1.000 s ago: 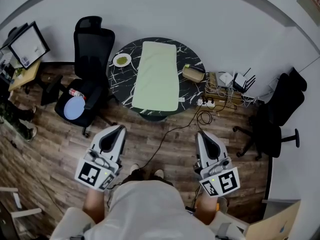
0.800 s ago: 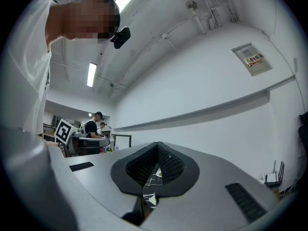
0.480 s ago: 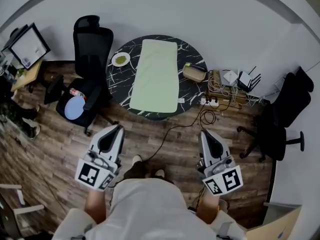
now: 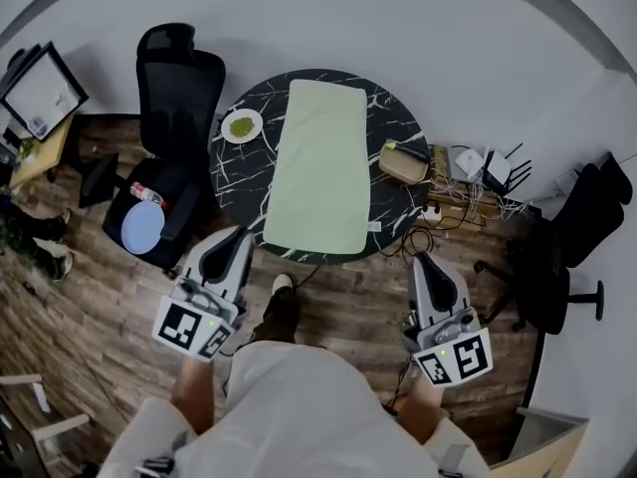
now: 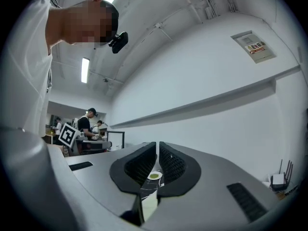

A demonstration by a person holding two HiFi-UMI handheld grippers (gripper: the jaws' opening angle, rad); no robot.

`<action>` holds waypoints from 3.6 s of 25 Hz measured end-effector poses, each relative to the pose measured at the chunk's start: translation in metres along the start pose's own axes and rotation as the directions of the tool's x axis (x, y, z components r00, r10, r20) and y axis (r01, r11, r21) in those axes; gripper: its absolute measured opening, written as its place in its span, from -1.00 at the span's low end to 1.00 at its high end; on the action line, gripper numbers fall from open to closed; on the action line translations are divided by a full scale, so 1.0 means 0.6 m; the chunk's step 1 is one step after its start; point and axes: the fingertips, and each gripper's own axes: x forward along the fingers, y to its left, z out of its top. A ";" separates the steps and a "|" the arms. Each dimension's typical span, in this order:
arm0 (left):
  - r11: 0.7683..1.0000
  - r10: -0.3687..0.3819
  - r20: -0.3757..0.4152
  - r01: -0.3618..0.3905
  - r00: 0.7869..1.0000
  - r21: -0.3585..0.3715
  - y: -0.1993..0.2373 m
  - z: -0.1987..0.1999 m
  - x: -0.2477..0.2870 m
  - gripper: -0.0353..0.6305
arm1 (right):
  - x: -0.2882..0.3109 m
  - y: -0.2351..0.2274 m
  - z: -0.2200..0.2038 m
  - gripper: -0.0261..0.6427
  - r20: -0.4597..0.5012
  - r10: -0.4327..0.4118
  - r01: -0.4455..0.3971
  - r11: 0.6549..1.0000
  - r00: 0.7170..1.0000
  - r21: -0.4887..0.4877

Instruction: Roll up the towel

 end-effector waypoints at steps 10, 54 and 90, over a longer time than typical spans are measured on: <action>0.991 -0.113 -0.133 0.103 0.985 -0.081 0.145 -0.065 0.138 -0.69 | 0.185 -0.045 -0.070 -0.80 -0.146 -0.059 0.062 0.998 0.987 0.015; 0.908 0.039 -0.941 -0.406 0.337 -0.108 0.211 -0.723 0.065 -0.84 | 0.062 -0.170 -0.762 -0.88 -0.906 0.062 0.436 0.861 0.420 0.261; 0.838 0.028 -0.809 -0.454 0.588 -0.302 0.213 -0.583 0.106 -0.84 | 0.097 -0.195 -0.618 -0.87 -0.749 0.036 0.536 0.675 0.662 0.507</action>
